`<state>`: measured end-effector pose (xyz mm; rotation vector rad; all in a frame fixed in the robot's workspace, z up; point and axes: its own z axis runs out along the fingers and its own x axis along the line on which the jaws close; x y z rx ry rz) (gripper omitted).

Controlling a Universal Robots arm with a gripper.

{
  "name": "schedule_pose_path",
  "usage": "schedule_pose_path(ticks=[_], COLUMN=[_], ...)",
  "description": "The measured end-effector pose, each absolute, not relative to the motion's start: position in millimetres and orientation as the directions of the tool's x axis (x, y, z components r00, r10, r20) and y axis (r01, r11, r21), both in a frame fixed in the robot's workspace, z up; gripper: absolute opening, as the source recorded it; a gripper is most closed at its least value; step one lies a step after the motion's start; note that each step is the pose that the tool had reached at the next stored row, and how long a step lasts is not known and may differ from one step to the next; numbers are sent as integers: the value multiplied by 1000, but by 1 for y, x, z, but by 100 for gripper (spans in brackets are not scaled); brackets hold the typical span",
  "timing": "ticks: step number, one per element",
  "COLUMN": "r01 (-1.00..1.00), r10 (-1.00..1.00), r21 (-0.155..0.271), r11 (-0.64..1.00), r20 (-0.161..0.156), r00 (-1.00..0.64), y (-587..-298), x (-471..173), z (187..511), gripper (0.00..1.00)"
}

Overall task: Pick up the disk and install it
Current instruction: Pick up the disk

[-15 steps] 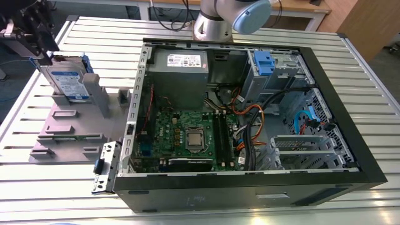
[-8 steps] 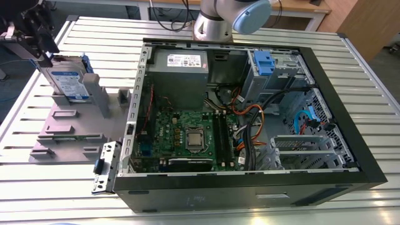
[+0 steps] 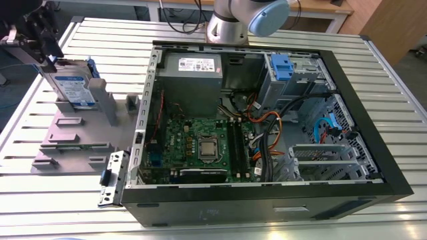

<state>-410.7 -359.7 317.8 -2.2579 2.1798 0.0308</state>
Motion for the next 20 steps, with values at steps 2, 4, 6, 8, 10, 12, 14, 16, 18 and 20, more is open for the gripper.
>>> schedule_pose_path(ticks=[2, 4, 6, 8, 10, 12, 14, 16, 18, 20], r01=[-999, -999, -999, -999, -999, -999, -999, -999, -999, -999], r10=[-999, -999, -999, -999, -999, -999, -999, -999, -999, -999], r21=[12, 12, 11, 12, 12, 12, 12, 11, 12, 12], r11=[-35, -35, -35, -35, -35, -35, -35, -35, -35, -35], r20=[-16, -16, -16, -16, -16, -16, -16, -16, -16, -16], r00=[35, 35, 35, 35, 35, 35, 35, 35, 35, 35], y=[-360, -360, -360, -360, -360, -360, -360, -360, -360, -360], x=[-411, -411, -411, -411, -411, -411, -411, -411, -411, -411], z=[317, 317, 317, 316, 316, 315, 315, 315, 314, 314], gripper=[53, 53, 53, 53, 53, 53, 53, 53, 53, 53])
